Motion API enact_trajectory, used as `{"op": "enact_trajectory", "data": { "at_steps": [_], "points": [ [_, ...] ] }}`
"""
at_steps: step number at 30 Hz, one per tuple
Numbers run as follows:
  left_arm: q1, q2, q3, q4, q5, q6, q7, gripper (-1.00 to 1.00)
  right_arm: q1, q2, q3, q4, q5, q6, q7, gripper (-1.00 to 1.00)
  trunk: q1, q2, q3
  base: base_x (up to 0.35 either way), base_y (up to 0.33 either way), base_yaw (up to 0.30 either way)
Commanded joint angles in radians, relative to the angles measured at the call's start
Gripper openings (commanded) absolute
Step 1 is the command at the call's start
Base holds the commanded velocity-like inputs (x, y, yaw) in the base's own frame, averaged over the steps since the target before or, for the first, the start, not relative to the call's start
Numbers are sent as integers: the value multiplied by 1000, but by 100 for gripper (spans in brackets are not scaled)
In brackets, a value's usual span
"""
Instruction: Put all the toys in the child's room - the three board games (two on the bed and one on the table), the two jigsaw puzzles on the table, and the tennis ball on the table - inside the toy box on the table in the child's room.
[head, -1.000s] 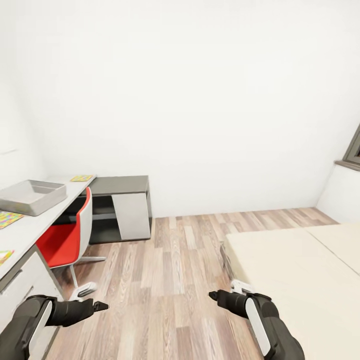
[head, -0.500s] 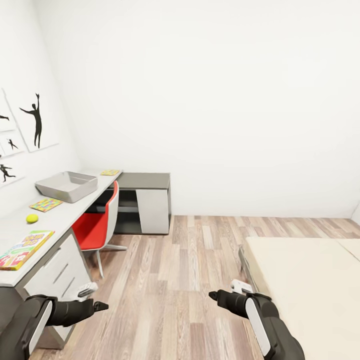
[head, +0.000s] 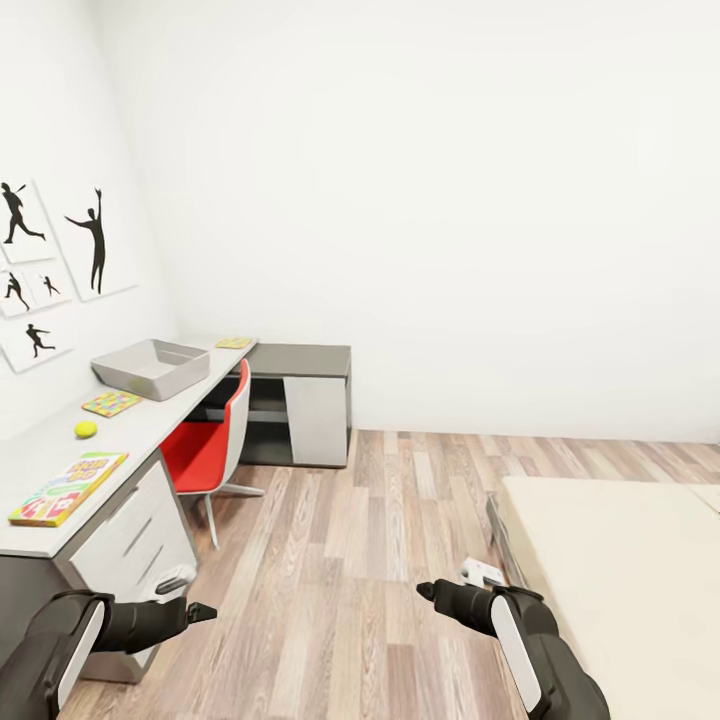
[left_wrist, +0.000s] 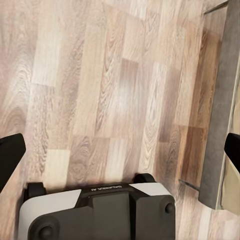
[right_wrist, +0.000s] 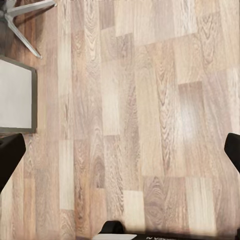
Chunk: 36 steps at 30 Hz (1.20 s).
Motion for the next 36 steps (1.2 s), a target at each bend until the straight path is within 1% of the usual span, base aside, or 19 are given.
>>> {"op": "enact_trajectory", "data": {
  "at_steps": [1,8,14,20,27,36],
  "points": [
    [-1,0,2,-1,-1,7,-4,100,-1,1,-4,-1,7,5,9,100,1,-2,-2,-9,0,-112],
    [-1,0,2,-1,-1,8,-4,100,-1,1,-4,-1,6,6,9,100,1,-2,5,-95,0,-148],
    [-1,0,2,-1,-1,7,-4,100,-1,1,-4,-1,6,6,9,100,1,-2,7,-116,0,-54],
    [-1,0,2,-1,-1,7,-4,100,-1,2,-4,-1,6,6,9,100,1,-2,9,-32,0,-58],
    [-1,0,2,-1,-1,6,-3,100,-1,2,-4,-1,6,6,9,100,1,-2,15,-21,0,-141],
    [-1,0,1,-1,-1,6,-4,100,-1,2,-4,-2,6,6,8,100,1,-2,17,-147,0,-49]
  ]
}}
